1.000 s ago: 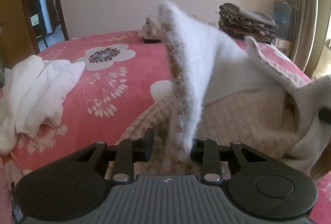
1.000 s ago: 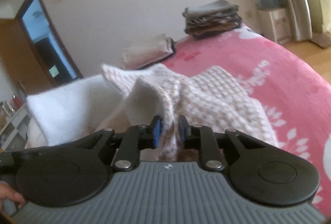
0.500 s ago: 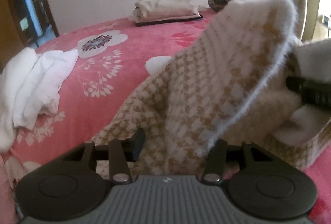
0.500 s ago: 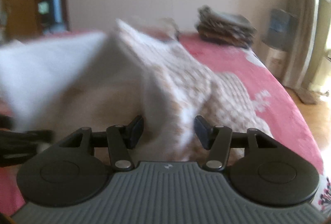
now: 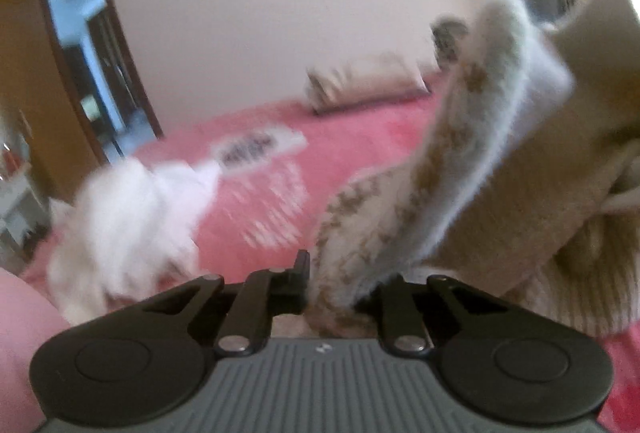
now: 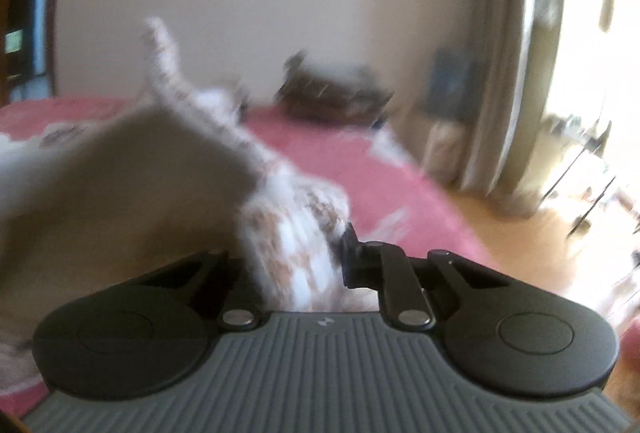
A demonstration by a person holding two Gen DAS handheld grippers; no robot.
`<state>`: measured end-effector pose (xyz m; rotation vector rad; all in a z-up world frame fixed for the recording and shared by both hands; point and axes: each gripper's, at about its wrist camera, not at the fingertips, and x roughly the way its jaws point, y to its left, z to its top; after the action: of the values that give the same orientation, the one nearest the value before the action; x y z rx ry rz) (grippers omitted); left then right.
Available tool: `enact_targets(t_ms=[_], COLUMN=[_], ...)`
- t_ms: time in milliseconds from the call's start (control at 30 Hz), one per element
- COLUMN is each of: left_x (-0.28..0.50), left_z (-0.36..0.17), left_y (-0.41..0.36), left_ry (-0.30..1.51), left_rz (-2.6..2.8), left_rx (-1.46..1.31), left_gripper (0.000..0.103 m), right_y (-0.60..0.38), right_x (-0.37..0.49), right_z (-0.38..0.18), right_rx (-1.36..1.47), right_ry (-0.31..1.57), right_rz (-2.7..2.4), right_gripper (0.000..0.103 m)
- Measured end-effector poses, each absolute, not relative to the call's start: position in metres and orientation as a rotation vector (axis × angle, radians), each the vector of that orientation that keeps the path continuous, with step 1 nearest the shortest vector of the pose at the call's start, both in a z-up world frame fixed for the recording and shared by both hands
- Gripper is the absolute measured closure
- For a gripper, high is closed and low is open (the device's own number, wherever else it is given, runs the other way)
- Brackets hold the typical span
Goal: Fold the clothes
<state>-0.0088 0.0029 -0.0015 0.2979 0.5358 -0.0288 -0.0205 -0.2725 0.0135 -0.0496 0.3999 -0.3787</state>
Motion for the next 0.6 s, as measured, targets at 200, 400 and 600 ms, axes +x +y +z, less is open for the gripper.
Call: enact_targets(t_ms=[200,400,600], left_x=[-0.031,-0.048,-0.086], left_z=[0.074,0.172,0.256], left_y=[0.023,0.044,0.051], left_ry=[0.283,0.086,-0.139], left_rz=[0.009,-0.021,-0.056], left_rx=[0.301,0.225,0.243], left_gripper=[0.089,0.091,0.091], right_y=[-0.287,-0.283,-0.289], right_x=[-0.053,-0.097,-0.158], right_z=[0.086,0.176,0.250], right_rx=[-0.127,-0.216,-0.196], right_ry=[0.159,-0.115,-0.346], right_rz=[-0.438,-0.420,-0.411], right_gripper=[0.095,0.095,0.095])
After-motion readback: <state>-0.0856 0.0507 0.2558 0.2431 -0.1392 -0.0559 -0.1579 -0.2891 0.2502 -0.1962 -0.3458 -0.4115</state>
